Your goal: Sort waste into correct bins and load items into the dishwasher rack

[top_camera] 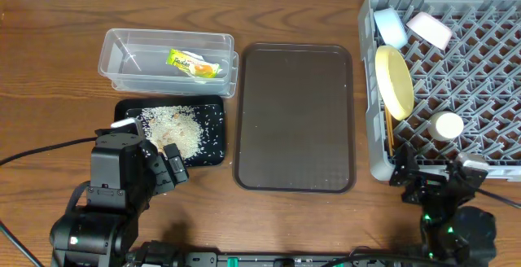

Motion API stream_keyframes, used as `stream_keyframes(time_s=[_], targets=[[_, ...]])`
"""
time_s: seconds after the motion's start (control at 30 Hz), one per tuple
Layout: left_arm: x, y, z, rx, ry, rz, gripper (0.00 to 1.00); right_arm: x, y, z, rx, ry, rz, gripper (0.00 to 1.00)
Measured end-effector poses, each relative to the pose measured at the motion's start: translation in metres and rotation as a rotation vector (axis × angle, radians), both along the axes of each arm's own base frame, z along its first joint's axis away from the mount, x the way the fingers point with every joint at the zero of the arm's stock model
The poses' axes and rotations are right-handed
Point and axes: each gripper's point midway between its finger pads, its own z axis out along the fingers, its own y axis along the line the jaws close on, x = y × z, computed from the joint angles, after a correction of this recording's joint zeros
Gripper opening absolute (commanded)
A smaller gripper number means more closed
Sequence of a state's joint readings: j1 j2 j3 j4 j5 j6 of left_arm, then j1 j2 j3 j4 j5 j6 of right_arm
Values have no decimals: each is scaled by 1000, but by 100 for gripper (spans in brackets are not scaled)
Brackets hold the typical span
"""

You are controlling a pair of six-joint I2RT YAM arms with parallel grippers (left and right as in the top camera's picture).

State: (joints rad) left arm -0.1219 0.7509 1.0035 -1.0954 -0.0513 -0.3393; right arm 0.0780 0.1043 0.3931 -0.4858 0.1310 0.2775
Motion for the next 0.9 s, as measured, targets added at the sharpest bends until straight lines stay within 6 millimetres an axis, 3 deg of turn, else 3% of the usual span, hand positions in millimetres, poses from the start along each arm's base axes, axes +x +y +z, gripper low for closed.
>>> stream_keyframes(time_s=[0.37,0.53,0.7,0.9], targets=[[0,0,0,0,0,0,98,20,3,0,-29,-243,11,99],[0,0,0,0,0,0,98,27,4,-16,-86,-259,14,99],[0,0,0,0,0,0,98,30,5,-58,-129,-134,29,99],[0,0,0,0,1,0,98,30,16,-63,-250,-118,112,99]])
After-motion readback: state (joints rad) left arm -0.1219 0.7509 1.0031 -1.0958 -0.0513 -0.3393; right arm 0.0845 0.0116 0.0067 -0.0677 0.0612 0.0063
